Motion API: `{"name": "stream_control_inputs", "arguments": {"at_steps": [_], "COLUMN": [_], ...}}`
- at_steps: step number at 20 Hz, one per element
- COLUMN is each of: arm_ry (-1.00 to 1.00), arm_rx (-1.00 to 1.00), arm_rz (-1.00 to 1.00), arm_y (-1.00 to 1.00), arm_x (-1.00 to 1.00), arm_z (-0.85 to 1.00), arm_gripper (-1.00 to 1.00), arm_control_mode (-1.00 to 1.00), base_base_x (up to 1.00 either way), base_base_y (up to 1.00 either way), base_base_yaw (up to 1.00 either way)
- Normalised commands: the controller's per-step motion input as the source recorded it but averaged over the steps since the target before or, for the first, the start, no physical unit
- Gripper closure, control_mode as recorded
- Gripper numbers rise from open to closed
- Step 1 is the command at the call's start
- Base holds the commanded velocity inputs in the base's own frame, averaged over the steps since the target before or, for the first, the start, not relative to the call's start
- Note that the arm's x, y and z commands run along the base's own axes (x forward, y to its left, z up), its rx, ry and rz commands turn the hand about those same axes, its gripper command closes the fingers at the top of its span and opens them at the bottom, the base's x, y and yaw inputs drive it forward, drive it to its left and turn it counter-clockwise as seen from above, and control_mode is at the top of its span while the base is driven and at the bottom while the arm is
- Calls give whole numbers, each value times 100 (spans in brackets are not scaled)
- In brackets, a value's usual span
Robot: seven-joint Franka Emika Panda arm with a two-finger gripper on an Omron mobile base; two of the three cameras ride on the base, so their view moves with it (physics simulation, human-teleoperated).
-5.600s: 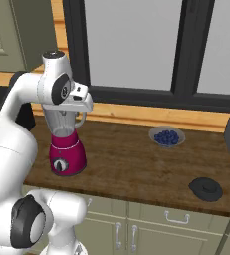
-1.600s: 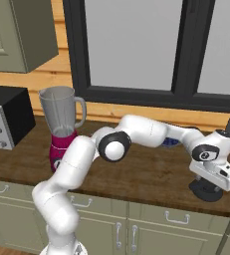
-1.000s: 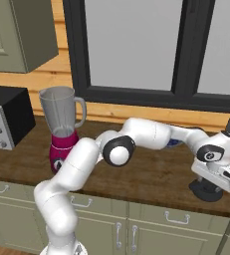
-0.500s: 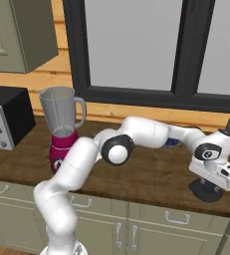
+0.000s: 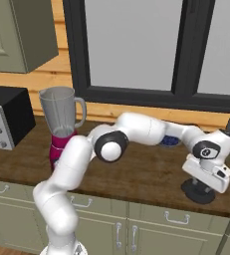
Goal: Close the lid blender by securely placing the lid on top.
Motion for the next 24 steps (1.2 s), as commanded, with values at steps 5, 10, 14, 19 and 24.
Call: {"name": "stream_control_inputs", "arguments": {"at_steps": [5, 10, 14, 19, 24], "arm_ry": [-7, -14, -11, -1, 0], "arm_rx": [6, 0, 0, 0, 0], "arm_rz": [0, -1, -5, -8, -6], "arm_y": [92, 100, 100, 100, 100], "arm_x": [-46, -34, -22, 0, 0], "arm_z": [100, 100, 100, 100, 100], "arm_gripper": [100, 100, 100, 100, 100], "arm_control_mode": [-100, -100, -100, -100, -100], "base_base_x": [0, 0, 0, 0, 0], "base_base_y": [0, 0, 0, 0, 0], "base_base_yaw": [0, 0, 0, 0, 0]}}
